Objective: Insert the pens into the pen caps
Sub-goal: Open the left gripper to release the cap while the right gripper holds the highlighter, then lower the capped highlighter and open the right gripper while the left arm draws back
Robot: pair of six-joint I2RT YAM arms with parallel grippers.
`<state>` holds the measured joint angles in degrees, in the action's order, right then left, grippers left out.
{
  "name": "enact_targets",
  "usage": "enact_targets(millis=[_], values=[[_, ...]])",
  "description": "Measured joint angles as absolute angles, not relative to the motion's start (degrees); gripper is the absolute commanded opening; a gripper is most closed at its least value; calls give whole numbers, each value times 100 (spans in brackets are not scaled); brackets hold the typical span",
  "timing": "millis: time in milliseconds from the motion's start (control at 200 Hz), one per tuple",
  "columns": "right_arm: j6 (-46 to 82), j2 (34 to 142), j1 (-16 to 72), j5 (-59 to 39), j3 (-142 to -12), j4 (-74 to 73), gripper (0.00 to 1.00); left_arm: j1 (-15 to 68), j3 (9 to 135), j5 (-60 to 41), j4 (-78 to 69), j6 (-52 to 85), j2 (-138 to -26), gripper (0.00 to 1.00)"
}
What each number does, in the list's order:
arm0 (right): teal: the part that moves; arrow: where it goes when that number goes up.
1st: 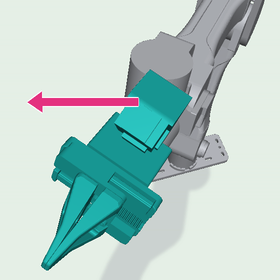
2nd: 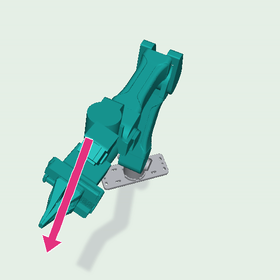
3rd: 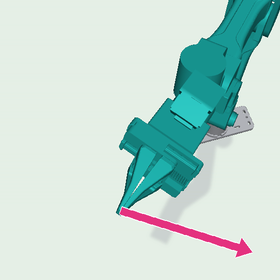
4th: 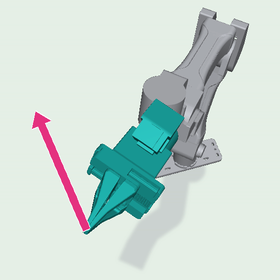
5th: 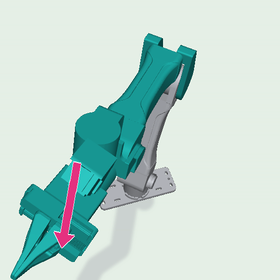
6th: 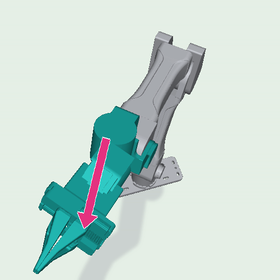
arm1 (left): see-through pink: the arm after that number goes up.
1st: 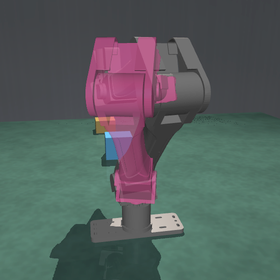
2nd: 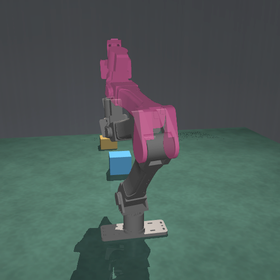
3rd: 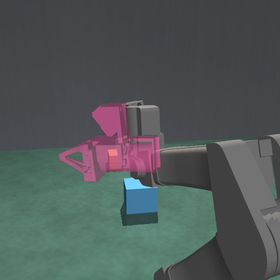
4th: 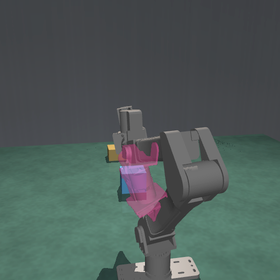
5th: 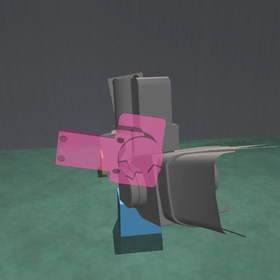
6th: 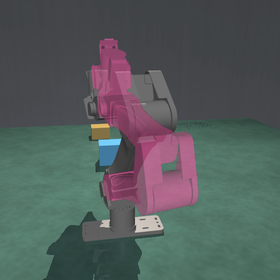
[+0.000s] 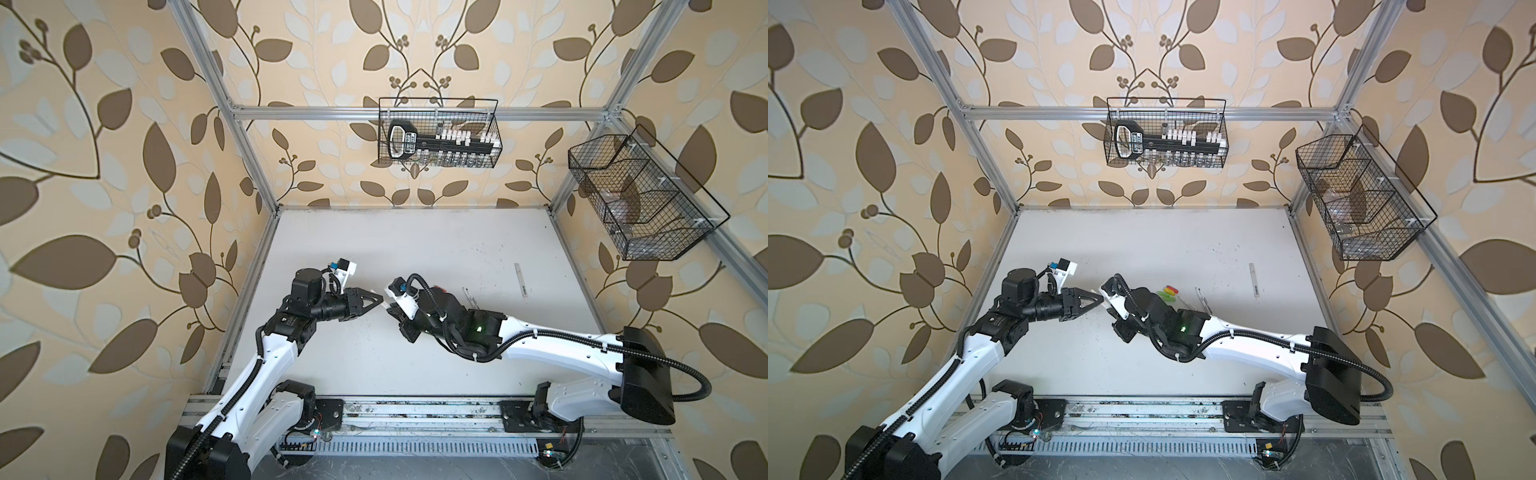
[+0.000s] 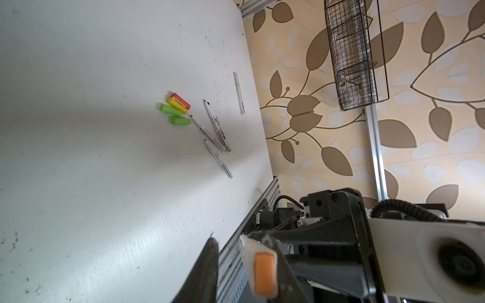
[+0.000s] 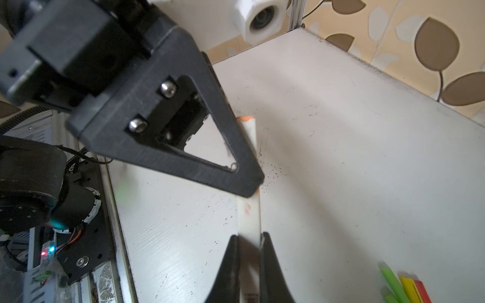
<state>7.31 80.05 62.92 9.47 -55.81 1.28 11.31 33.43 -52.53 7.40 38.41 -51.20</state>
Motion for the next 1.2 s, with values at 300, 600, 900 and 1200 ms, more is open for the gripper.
enact_targets(millis=[300,600,900,1200], values=[[681,8187,6370,1081,-5907,86,10,1131,3343,-5247,760,3833,-5192,5],[860,8252,6237,1205,-5905,209,11,1129,3356,-4851,1122,3710,-5151,12],[1474,8621,5371,856,-5905,589,29,1116,3835,-3815,1385,3544,-5509,45],[1959,9727,4521,73,-5946,563,40,976,3913,-3011,1090,3710,-6724,46]])
